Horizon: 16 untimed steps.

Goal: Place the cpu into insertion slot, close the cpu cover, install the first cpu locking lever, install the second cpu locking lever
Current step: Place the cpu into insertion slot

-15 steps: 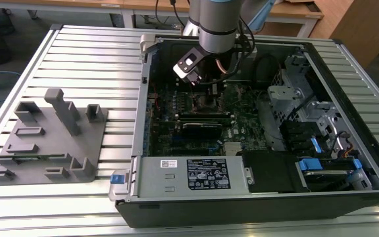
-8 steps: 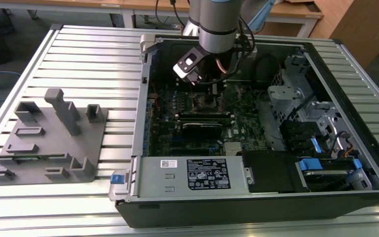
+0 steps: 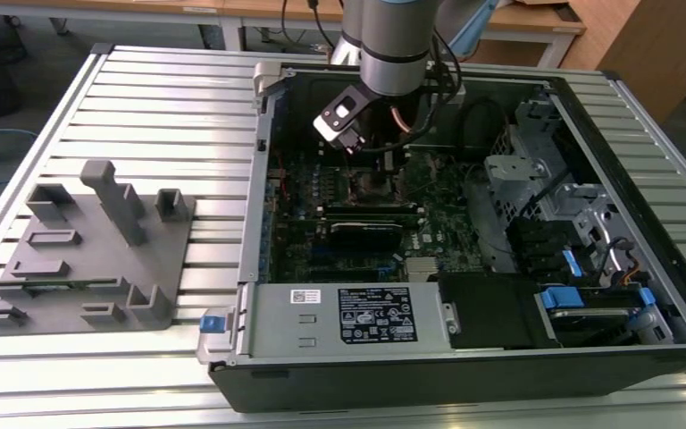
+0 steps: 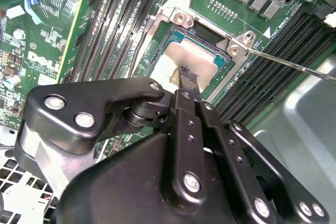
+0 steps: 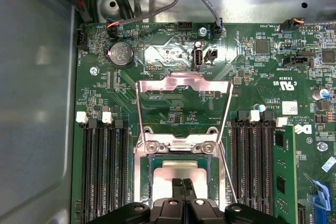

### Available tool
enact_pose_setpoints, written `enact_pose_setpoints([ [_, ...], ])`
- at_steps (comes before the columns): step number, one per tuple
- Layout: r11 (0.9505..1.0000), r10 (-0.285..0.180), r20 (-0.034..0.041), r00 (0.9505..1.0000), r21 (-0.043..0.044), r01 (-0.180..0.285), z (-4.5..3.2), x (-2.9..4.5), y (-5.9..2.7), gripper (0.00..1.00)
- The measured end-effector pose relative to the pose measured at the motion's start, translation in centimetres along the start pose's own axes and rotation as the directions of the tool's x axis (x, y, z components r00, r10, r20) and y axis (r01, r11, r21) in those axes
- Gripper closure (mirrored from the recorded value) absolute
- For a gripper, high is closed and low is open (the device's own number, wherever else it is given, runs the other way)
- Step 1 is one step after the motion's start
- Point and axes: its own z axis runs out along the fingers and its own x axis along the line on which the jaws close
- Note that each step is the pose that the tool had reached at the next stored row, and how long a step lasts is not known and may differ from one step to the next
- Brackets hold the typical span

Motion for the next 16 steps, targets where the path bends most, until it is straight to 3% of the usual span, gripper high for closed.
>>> enact_pose_setpoints([
  [16,1.0,0.0,-0.0001,1.0,-0.0003,0.0,0.43,0.12,-0.03,0.9],
])
